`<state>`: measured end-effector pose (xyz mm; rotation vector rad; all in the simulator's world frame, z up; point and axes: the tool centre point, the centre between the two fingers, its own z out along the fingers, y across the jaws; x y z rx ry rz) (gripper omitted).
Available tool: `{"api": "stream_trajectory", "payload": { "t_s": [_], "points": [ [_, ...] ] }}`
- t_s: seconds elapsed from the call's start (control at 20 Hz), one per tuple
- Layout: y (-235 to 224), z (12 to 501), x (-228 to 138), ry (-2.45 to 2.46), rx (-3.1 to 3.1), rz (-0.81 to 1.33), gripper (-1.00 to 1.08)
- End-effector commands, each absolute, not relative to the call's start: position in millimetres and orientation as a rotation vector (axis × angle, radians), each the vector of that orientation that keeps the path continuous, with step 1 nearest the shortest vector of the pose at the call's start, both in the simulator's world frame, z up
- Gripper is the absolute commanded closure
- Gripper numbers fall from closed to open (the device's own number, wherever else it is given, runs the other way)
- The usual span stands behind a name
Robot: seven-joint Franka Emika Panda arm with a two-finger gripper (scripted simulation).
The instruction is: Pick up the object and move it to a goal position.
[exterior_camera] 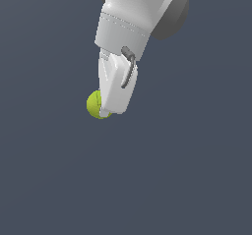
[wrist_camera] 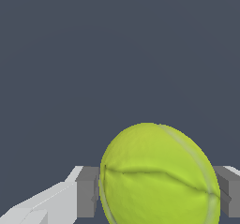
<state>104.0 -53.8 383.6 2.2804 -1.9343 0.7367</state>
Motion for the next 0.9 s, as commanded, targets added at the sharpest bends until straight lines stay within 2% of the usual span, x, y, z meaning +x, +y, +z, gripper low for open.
{"api": "stream_trajectory", "payload": {
  "t_s": [0.0,0.45,0.85],
  "points": [
    [-51.2,404.5,105.0,-1.977,2.225,0.777,1.08],
    [-42.3,455.1,106.2,-2.071,2.083,0.867,1.08],
    [-39.0,469.0,106.8,-2.094,2.044,0.890,1.08]
  ]
}}
